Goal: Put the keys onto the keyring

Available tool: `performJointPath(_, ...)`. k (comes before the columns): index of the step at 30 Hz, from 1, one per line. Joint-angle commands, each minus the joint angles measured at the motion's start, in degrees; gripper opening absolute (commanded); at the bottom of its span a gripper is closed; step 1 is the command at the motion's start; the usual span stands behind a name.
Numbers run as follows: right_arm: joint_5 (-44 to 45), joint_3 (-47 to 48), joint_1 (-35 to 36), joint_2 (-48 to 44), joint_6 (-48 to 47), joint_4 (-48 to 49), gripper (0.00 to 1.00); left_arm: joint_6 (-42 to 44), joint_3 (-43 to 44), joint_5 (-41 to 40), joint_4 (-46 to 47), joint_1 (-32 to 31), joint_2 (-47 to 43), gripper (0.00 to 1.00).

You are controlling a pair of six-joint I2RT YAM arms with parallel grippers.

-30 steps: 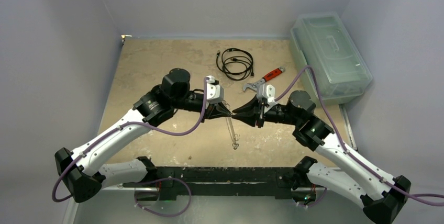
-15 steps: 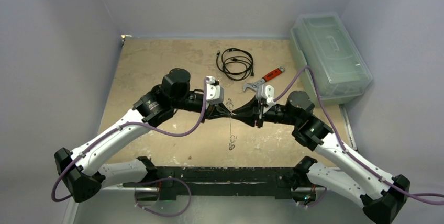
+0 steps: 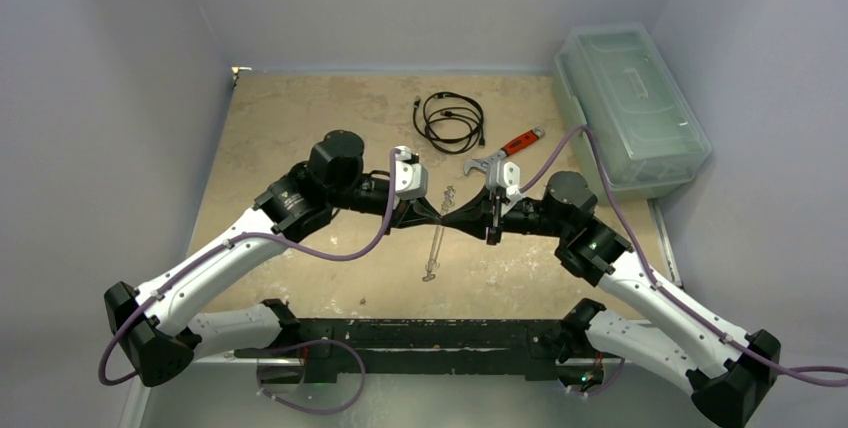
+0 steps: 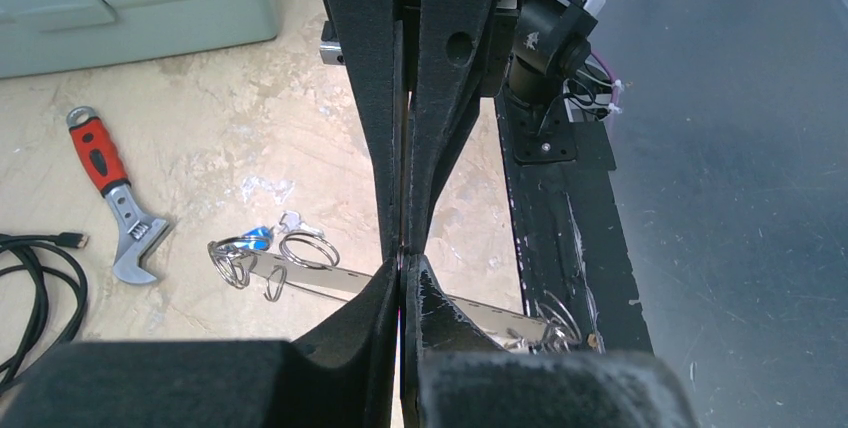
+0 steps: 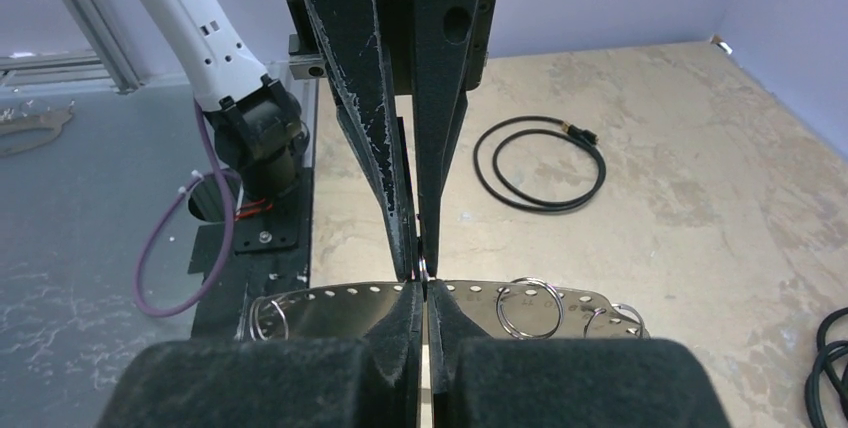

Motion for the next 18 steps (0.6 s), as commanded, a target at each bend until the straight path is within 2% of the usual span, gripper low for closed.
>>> performJointPath(1, -1.8, 0.3, -0.2, 0.8, 1.1, 3.3, 0.0, 0.8, 2.6, 1.8, 1.9, -0.7, 0.2, 0.0)
performJointPath(3, -2.0, -0.4, -0.1, 0.6, 1.5, 4.9, 0.0, 0.6, 2.9, 1.3, 1.8, -0.8, 0.5, 0.01)
performJointPath(4, -1.9, -0.8, -0.1, 0.3, 2.5, 6.1, 0.0, 0.4, 3.2, 0.8, 1.8, -0.8, 0.6, 0.1)
performJointPath(6, -1.2, -2.2, -0.1, -0.5, 4.5, 9.1, 0.0, -0.1, 3.4, -0.2, 1.8, -0.8, 0.5, 0.37)
performJointPath(8, -0.4, -3.5, -0.1, -1.5, 5.8, 12.1, 0.0, -0.8, 3.2, -1.4, 2.5, -0.8, 0.0, 0.59)
performJointPath(9, 0.1, -4.4, -0.2, -1.7, 6.3, 13.5, 0.0, -1.2, 3.0, -2.1, 2.9, -0.8, -0.3, 0.75)
performJointPath(10, 0.7, -4.9, -0.2, -2.0, 6.9, 14.7, 0.0, -1.2, 2.8, -3.2, 3.1, -0.8, -0.7, 0.81)
performJointPath(13, 2.3, -6.5, -0.1, -2.7, 8.7, 18.2, 0.0, -1.7, 2.2, -4.4, 4.0, -0.8, -2.2, 0.86)
performJointPath(18, 4.3, -9.1, -0.2, -4.3, 12.5, 25.5, 0.0, -1.6, 0.0, -6.9, 7.4, -0.7, -6.6, 0.85)
